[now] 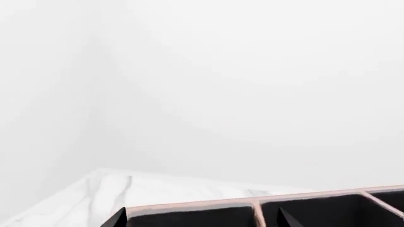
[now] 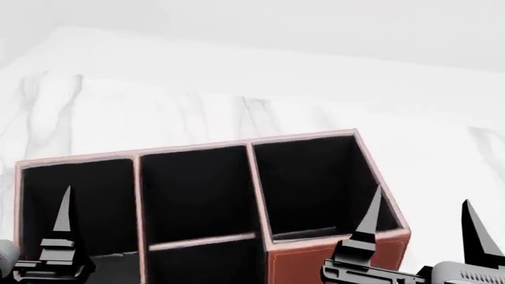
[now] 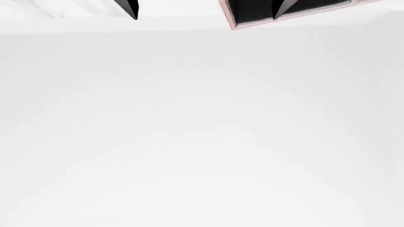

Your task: Pick up the book and place it in the front compartment of the caddy.

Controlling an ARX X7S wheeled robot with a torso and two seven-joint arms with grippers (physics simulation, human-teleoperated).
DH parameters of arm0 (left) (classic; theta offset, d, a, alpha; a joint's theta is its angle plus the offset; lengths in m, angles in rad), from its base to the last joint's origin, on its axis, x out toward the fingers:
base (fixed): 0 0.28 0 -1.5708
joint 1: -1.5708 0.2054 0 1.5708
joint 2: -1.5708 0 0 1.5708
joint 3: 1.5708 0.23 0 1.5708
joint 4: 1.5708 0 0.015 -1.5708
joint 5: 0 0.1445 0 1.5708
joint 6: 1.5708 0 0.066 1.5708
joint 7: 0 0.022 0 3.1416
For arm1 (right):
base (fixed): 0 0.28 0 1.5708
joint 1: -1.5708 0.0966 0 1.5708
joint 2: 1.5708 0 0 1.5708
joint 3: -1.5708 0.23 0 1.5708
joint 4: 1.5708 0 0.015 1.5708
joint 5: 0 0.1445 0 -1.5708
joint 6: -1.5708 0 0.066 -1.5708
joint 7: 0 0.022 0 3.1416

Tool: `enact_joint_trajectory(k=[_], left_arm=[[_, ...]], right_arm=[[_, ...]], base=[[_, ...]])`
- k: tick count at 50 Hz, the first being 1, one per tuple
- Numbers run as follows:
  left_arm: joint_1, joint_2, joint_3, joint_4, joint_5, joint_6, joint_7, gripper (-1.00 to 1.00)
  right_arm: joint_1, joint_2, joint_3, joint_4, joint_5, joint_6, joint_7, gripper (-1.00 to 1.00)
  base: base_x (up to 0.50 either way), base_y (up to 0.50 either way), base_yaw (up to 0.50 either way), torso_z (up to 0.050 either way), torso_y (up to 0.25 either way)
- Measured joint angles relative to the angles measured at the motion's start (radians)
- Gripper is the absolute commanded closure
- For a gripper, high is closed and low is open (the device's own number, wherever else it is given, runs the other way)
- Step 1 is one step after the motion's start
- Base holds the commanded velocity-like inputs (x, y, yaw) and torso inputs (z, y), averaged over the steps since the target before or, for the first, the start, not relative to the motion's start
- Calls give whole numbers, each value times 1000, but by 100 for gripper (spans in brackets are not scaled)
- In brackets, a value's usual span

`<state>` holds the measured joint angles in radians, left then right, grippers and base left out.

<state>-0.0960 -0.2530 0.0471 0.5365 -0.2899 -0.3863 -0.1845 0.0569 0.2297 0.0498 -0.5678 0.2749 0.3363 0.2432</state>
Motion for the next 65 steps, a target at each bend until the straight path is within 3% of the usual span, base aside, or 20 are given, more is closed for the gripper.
enact_joint_trajectory(k=[21, 34, 43, 50, 58, 65], left_arm=[[3, -7, 10, -6, -10, 5, -6, -100], [-6, -34, 20, -7, -70, -50, 32, -100], [-17, -113, 49, 51, -144, -133, 117, -100], [-31, -211, 73, 139, -312, -281, 220, -100], [-155, -327, 93, 206, -697, -525, 200, -100], [-208, -376, 107, 234, -882, -629, 196, -100]], right_arm=[[-1, 12, -10, 11, 8, -14, 11, -100], [19, 29, -8, 28, 48, 21, -1, -100], [29, 44, 2, 42, 65, 37, -4, -100], [44, 52, 15, 65, 65, 46, 8, -100], [59, 74, 66, 100, 49, 44, 40, -100], [65, 84, 86, 114, 43, 42, 54, -100]], base=[[0, 0, 500, 0, 0], [0, 0, 14, 0, 0], [0, 0, 0, 0, 0], [0, 0, 0, 0, 0], [0, 0, 0, 0, 0], [0, 0, 0, 0, 0]])
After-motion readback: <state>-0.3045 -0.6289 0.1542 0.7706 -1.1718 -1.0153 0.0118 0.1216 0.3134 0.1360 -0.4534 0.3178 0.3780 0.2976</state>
